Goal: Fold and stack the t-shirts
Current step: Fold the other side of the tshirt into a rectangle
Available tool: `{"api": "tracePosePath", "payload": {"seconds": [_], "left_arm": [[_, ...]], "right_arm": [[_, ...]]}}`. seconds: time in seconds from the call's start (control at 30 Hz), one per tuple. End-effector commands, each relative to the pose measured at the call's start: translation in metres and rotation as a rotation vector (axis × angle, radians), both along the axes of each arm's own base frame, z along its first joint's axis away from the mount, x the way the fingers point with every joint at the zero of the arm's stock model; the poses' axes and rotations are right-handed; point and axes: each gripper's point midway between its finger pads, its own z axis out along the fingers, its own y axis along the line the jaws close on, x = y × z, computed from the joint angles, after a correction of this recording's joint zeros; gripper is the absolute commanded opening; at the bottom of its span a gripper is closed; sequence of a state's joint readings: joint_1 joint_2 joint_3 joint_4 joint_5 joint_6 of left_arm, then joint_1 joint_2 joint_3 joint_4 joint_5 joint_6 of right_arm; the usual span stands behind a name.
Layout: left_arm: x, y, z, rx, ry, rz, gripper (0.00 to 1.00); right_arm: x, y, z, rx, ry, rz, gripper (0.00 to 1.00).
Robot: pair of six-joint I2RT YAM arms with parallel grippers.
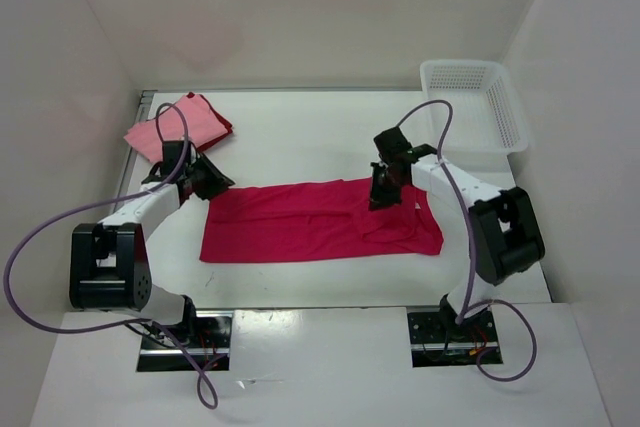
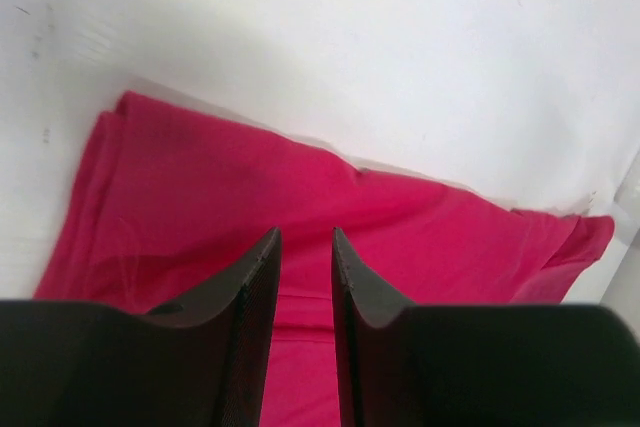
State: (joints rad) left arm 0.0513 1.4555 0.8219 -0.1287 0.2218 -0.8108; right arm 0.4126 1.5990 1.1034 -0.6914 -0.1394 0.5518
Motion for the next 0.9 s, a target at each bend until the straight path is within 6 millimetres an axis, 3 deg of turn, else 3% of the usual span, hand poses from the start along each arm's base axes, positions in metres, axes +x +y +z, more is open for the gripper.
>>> {"api": "tracePosePath", "payload": {"seconds": [0.0, 0.07, 0.17, 0.3, 0.47, 0.53, 0.57, 0.63, 0.87], "left_arm": [[-0.003, -0.009, -0.001, 0.008, -0.001, -0.049, 0.34], [-0.006, -0.012, -0.006, 0.008, 0.004, -0.058, 0.34], [-0.011, -0.014, -0.015, 0.000, 0.024, -0.064, 0.34], [-0.011, -0.014, -0.015, 0.000, 0.024, -0.064, 0.34], [-0.007, -0.014, -0.013, 0.001, 0.014, -0.064, 0.34], [-0.005, -0.014, -0.012, 0.001, 0.005, -0.064, 0.34], [-0.006, -0.014, -0.015, 0.001, 0.014, -0.064, 0.34], [-0.006, -0.014, -0.015, 0.001, 0.015, -0.064, 0.34], [0.000, -0.014, -0.009, 0.001, -0.004, -0.064, 0.34]], "right_arm": [[0.034, -0.020, -0.010, -0.136, -0.072, -0.039, 0.06], [0.038, -0.038, -0.012, -0.210, -0.085, -0.066, 0.10], [0.034, -0.061, -0.028, -0.293, -0.038, -0.078, 0.08], [0.020, -0.068, -0.041, -0.331, 0.019, -0.073, 0.03], [-0.006, -0.070, -0.037, -0.316, 0.079, -0.030, 0.03], [0.001, -0.055, -0.030, -0.299, 0.074, 0.024, 0.03], [-0.007, -0.056, -0.027, -0.305, 0.120, 0.033, 0.03], [-0.003, -0.051, -0.020, -0.285, 0.114, 0.047, 0.03], [-0.037, -0.031, -0.009, -0.187, 0.191, 0.125, 0.05]]}}
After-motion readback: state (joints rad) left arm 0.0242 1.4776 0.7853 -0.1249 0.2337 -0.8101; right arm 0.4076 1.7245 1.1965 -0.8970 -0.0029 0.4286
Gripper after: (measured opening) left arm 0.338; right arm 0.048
